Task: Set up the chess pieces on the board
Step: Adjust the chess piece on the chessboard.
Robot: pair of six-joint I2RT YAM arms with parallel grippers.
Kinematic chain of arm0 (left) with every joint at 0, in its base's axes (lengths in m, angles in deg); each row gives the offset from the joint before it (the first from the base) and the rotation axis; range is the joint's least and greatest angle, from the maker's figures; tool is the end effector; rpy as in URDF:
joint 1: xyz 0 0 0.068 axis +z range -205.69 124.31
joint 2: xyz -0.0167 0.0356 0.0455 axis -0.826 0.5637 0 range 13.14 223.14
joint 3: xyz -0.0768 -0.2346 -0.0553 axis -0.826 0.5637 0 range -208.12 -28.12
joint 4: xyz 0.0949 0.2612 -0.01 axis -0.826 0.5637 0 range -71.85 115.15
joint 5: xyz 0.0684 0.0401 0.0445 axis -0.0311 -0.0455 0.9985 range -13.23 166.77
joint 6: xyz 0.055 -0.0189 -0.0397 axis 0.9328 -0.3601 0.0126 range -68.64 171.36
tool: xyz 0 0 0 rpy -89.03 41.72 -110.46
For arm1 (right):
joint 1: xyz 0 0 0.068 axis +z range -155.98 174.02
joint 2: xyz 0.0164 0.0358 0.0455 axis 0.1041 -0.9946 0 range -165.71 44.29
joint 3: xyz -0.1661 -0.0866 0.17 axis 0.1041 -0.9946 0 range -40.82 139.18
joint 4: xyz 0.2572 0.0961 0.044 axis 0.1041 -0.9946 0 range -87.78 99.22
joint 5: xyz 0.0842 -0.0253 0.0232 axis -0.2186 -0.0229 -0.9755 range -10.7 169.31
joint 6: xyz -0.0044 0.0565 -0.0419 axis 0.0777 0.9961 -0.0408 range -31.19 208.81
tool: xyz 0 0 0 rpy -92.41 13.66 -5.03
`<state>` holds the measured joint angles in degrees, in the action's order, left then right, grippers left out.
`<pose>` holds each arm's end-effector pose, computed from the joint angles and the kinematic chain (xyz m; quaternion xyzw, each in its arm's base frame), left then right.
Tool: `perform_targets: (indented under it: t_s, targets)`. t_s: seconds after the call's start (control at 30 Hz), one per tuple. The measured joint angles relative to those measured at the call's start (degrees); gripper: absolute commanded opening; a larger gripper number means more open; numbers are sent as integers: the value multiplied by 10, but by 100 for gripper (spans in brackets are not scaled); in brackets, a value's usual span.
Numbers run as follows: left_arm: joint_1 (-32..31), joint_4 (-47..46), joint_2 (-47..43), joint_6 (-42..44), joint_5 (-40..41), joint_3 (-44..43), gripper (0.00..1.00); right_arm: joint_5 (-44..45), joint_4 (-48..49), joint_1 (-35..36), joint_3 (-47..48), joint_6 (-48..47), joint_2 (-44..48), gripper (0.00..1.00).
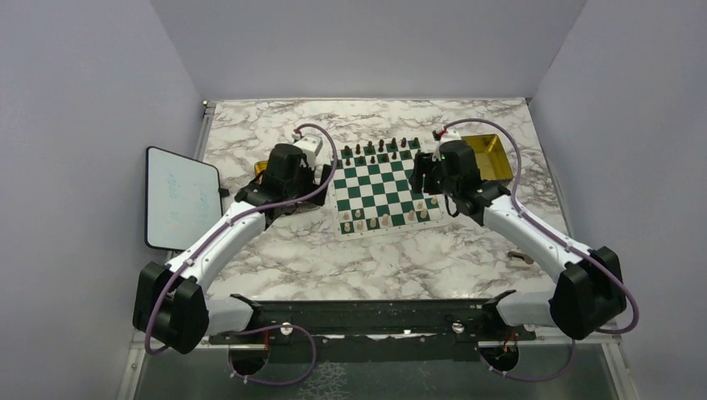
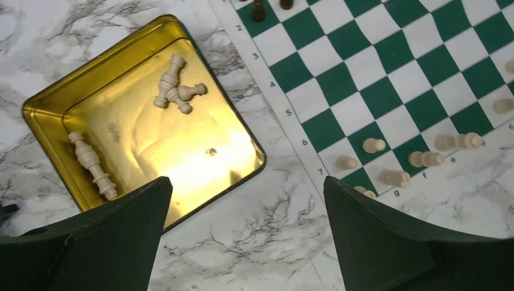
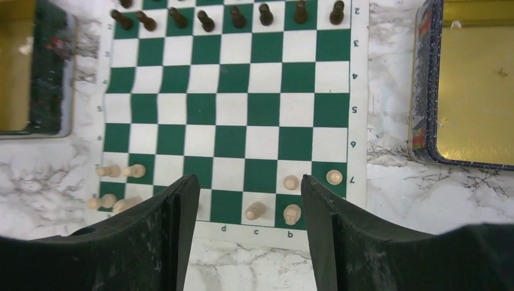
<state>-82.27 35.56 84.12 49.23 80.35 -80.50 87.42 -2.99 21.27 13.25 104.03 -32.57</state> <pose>0.2834 -0.1378 0.2393 0.1748 0.8734 -0.0855 0.4463 0.3038 0.1472 0.2289 -0.0602 0.8834 0.1083 0.4520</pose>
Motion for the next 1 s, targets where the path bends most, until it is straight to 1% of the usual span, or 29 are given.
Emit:
perform_targets:
  t_s: [0.1,0.17,0.27,0.33,0.47,0.63,0.83,1.0]
  targets:
    - [41,9,20,-19,-7,-18,83,-18,5,0,-6,3,40,68]
    - [63,13,36,-28,-10,-28,79,-33,7,0,-18,7,63,67]
    - [95,22,73,-46,-19,-48,78,-39,11,0,-41,10,83,60]
    - [105,25,94,-53,-30,-59,78,-31,11,0,-49,8,81,55]
    - [108,27,112,-57,-60,-71,80,0,16,-5,-49,1,45,50]
    - [107,19,110,-50,-88,-70,82,11,20,-42,-48,2,-27,45]
    - [107,10,92,-41,-105,-56,83,11,24,-81,-45,2,-92,45]
    - [107,-2,75,-40,-114,-37,83,10,31,-89,-30,0,-117,41]
